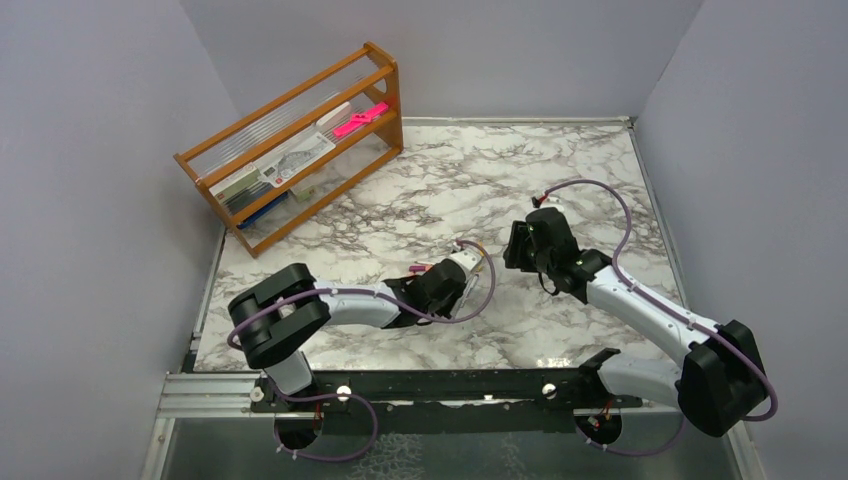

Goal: Insert the pens into the pen caps

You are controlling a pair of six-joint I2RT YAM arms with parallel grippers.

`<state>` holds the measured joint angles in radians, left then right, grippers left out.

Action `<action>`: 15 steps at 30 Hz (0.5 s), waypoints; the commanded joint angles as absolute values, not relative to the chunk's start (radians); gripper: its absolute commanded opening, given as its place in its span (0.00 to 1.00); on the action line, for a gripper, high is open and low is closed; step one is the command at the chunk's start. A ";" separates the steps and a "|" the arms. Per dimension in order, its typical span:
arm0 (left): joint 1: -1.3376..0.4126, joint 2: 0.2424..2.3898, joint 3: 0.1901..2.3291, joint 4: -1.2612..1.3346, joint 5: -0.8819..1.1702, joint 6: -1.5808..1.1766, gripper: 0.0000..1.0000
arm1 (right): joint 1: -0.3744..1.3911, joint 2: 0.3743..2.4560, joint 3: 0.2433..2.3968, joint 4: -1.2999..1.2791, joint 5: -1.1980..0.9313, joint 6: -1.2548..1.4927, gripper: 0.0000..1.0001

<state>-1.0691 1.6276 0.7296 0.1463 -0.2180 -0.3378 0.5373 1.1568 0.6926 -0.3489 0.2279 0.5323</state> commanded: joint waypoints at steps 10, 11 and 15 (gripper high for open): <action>-1.074 1.479 0.734 0.149 -0.204 -0.316 0.00 | 0.539 1.032 0.570 -0.090 -0.061 0.594 0.55; -1.074 1.459 0.732 0.156 -0.217 -0.309 0.00 | 0.540 1.014 0.544 -0.038 -0.092 0.625 0.59; -1.074 1.402 0.729 0.194 -0.241 -0.292 0.00 | 0.539 0.983 0.452 0.165 -0.199 0.742 0.64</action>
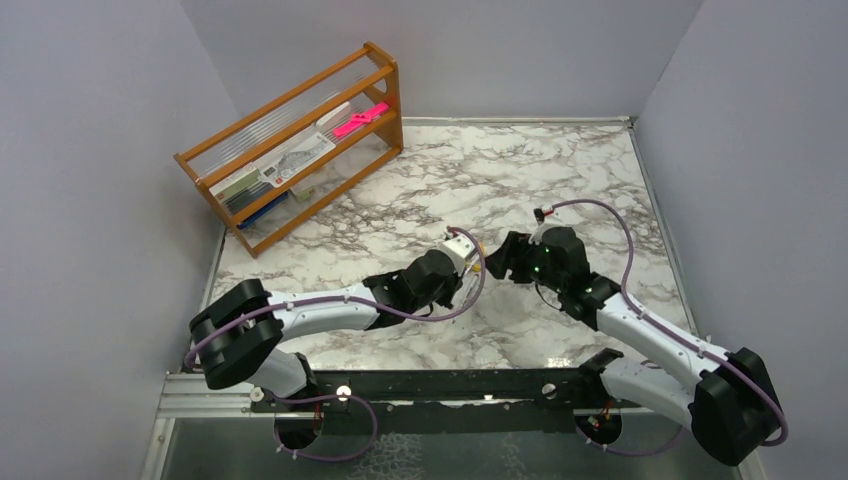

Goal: Insert the pens into the pen caps

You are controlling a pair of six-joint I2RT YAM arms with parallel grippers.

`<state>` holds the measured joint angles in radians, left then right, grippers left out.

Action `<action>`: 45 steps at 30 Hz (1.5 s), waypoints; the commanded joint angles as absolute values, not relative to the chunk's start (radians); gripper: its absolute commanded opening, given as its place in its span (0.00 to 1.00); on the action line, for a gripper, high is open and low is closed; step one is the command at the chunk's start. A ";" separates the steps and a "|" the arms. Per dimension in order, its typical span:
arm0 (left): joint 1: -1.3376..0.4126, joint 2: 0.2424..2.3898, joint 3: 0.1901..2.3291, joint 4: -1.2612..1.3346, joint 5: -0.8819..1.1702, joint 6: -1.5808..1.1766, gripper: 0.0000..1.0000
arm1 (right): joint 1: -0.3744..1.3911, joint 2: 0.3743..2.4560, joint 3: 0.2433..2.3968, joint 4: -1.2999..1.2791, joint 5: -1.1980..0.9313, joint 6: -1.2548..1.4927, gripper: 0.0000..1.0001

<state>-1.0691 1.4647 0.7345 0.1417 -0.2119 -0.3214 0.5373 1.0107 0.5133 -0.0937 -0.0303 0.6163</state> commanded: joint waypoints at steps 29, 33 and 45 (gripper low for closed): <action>-1.074 1.355 0.726 0.298 -0.208 -0.356 0.00 | 0.540 1.095 0.474 0.253 -0.290 0.842 0.56; -1.074 1.357 0.724 0.298 -0.219 -0.363 0.00 | 0.540 1.072 0.476 0.225 -0.269 0.855 0.65; -1.074 1.358 0.736 0.307 -0.211 -0.362 0.00 | 0.540 1.091 0.484 0.213 -0.251 0.892 0.51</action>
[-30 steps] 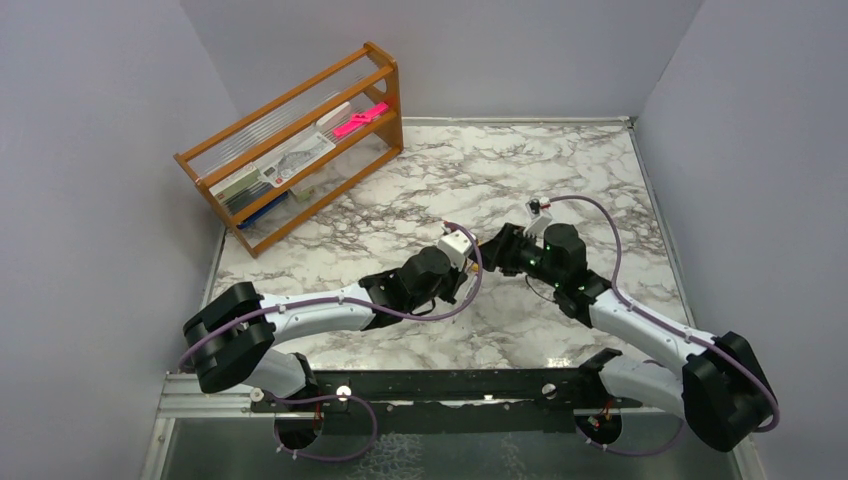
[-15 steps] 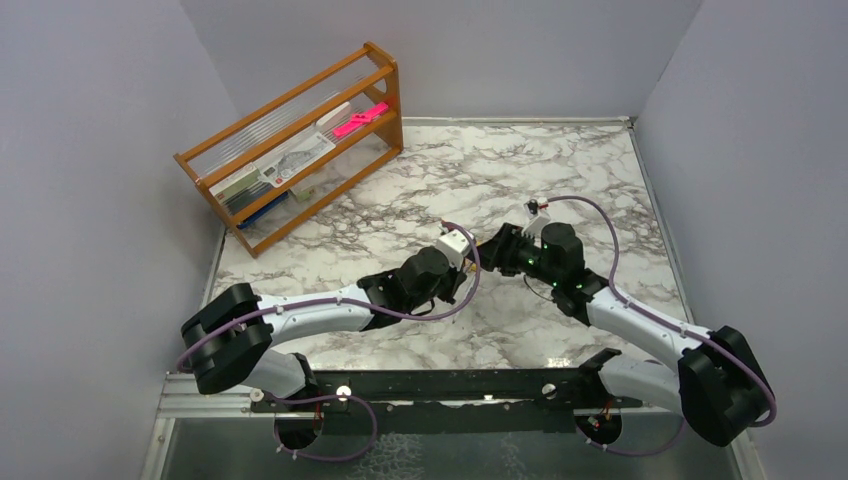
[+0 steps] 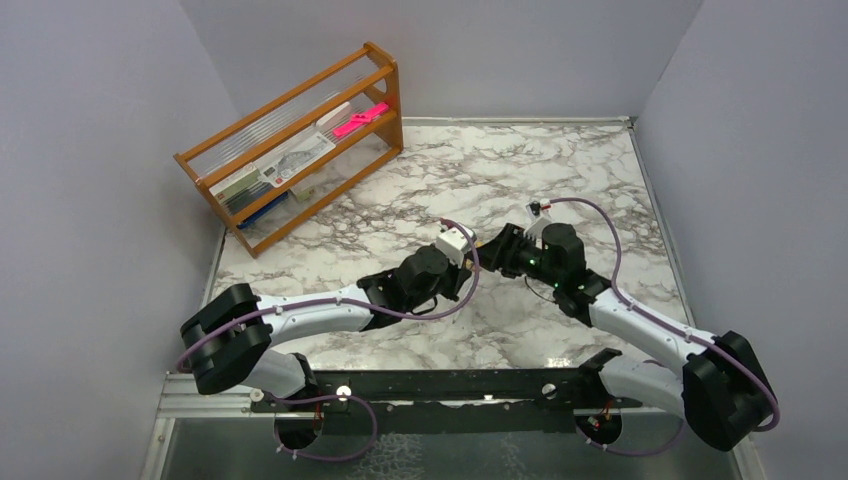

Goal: Insert the pens into the pen caps

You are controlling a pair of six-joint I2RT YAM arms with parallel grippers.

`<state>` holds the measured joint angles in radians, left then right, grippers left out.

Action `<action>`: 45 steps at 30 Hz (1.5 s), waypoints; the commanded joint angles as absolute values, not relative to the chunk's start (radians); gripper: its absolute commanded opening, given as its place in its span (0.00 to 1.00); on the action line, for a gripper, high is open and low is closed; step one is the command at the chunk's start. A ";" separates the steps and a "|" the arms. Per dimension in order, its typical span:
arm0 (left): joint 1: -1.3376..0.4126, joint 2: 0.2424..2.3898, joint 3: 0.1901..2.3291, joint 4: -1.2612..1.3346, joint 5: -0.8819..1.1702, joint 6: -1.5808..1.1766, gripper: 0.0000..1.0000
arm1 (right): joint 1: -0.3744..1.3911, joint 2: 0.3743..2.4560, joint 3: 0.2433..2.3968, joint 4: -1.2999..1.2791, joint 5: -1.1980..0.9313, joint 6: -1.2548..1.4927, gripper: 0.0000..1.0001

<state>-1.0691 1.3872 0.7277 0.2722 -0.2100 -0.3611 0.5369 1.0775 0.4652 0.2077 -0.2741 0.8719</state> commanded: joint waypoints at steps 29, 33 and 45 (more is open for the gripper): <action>-1.074 1.346 0.704 0.382 -0.128 -0.383 0.42 | 0.540 0.984 0.451 0.349 -0.443 0.765 0.01; -1.073 1.348 0.709 0.392 -0.128 -0.387 0.09 | 0.540 0.983 0.439 0.347 -0.453 0.759 0.01; -1.045 1.313 0.602 0.443 -0.274 -0.397 0.00 | 0.540 0.913 0.482 0.158 -0.190 0.731 0.56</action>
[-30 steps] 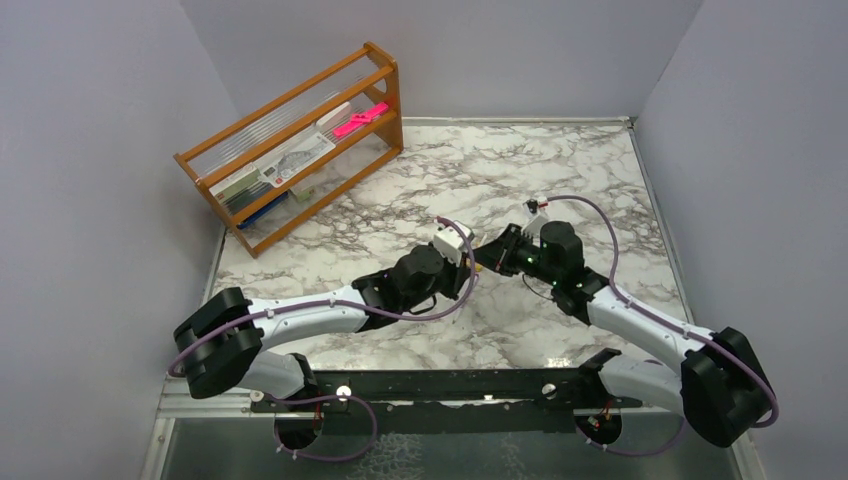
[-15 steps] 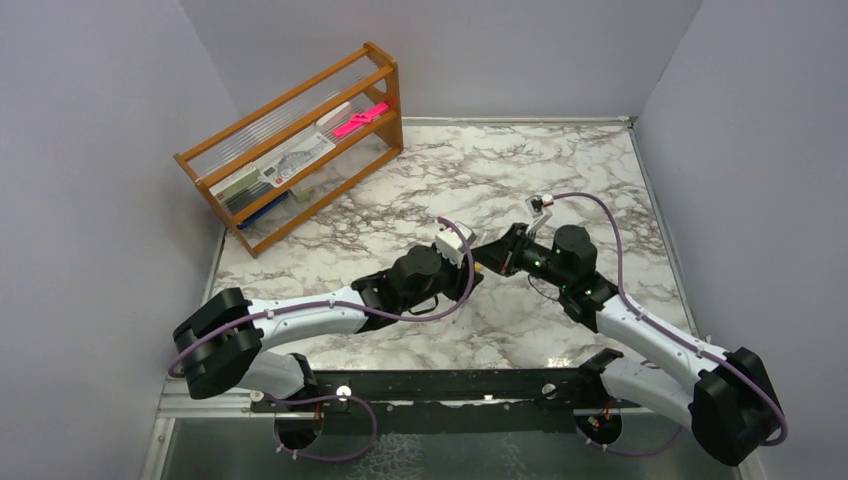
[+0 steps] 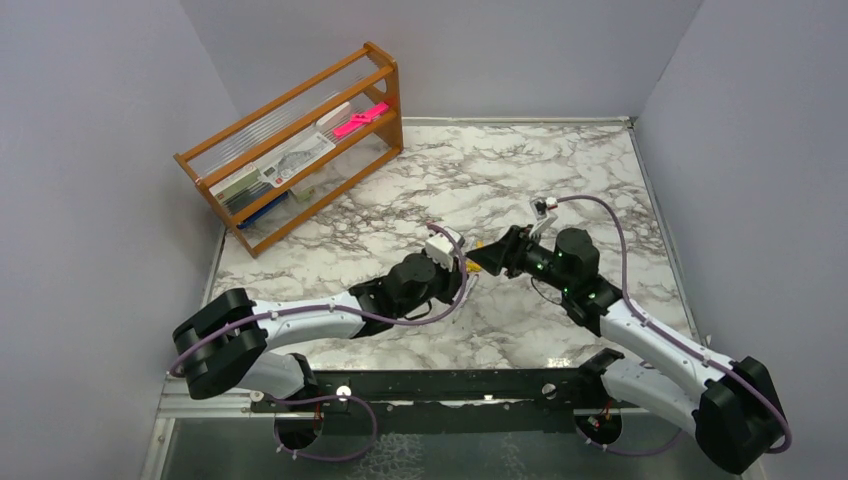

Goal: Insert the pens into the pen caps

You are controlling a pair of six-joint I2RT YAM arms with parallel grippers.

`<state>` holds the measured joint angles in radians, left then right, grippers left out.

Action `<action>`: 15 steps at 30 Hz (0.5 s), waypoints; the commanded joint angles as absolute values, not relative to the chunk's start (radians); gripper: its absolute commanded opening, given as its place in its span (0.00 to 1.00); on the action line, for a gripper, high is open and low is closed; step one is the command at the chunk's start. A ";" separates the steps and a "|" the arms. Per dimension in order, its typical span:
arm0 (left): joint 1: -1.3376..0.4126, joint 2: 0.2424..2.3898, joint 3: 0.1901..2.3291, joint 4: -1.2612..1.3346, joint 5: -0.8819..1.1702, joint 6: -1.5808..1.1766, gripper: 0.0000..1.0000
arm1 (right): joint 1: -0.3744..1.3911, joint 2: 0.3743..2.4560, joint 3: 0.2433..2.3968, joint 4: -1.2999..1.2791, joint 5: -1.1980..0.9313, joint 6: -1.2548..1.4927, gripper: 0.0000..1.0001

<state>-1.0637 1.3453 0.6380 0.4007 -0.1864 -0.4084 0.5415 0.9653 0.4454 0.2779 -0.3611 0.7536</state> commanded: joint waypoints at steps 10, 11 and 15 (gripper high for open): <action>-0.859 1.264 0.492 0.575 -0.004 -0.402 0.00 | 0.539 1.024 0.565 -0.008 -0.065 0.601 0.52; -0.847 1.263 0.478 0.616 0.056 -0.394 0.00 | 0.540 1.016 0.548 0.044 -0.112 0.599 0.52; -0.837 1.287 0.470 0.698 0.267 -0.354 0.00 | 0.540 0.929 0.452 0.333 -0.327 0.612 0.59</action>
<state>-0.8383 1.2839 0.4805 0.5411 -0.0269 -0.3962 0.5411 1.0012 0.5056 0.0925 -0.1493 0.6277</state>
